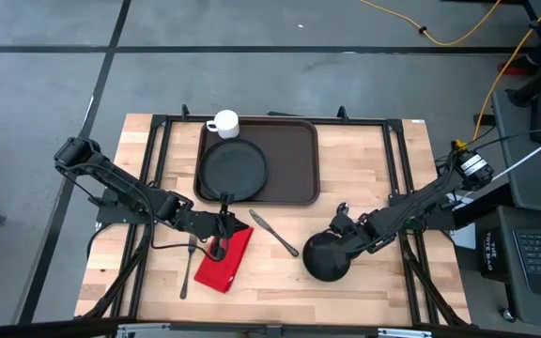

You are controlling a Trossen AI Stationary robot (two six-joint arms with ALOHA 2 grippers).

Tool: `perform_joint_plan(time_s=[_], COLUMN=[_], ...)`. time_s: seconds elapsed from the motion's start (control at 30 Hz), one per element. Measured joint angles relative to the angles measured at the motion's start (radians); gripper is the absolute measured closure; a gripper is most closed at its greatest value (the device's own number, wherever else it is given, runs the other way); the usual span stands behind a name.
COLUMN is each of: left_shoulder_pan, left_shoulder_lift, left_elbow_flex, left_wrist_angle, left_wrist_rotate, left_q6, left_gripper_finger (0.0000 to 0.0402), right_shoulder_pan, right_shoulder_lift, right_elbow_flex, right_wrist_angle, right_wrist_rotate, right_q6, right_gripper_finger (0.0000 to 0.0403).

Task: Set up tray
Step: Put the black bowl on the black plate

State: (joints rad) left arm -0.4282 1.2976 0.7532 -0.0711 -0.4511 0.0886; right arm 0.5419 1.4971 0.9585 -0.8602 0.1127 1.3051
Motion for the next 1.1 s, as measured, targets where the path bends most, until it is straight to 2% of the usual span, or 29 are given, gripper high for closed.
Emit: perform_joint_plan(time_s=[0.13,0.27,0.8,1.1], left_shoulder_pan=[0.0,0.0,0.0,0.0], left_shoulder_lift=[0.0,0.0,0.0,0.0], left_elbow_flex=[0.0,0.0,0.0,0.0], left_wrist_angle=[0.0,0.0,0.0,0.0], left_wrist_rotate=[0.0,0.0,0.0,0.0], left_q6=[0.0,0.0,0.002,0.008], left_gripper_finger=[0.0395,0.0395,0.0395,0.0396], right_shoulder_pan=[0.0,0.0,-0.004,-0.034], right_shoulder_lift=[0.0,0.0,0.0,0.0], right_elbow_flex=[0.0,0.0,0.0,0.0], right_wrist_angle=[-0.001,-0.004,-0.042,-0.035], right_wrist_rotate=[0.0,0.0,0.025,0.026], right_q6=[0.025,0.046,0.051,0.046], right_gripper_finger=[0.025,0.0269,0.039,0.0392])
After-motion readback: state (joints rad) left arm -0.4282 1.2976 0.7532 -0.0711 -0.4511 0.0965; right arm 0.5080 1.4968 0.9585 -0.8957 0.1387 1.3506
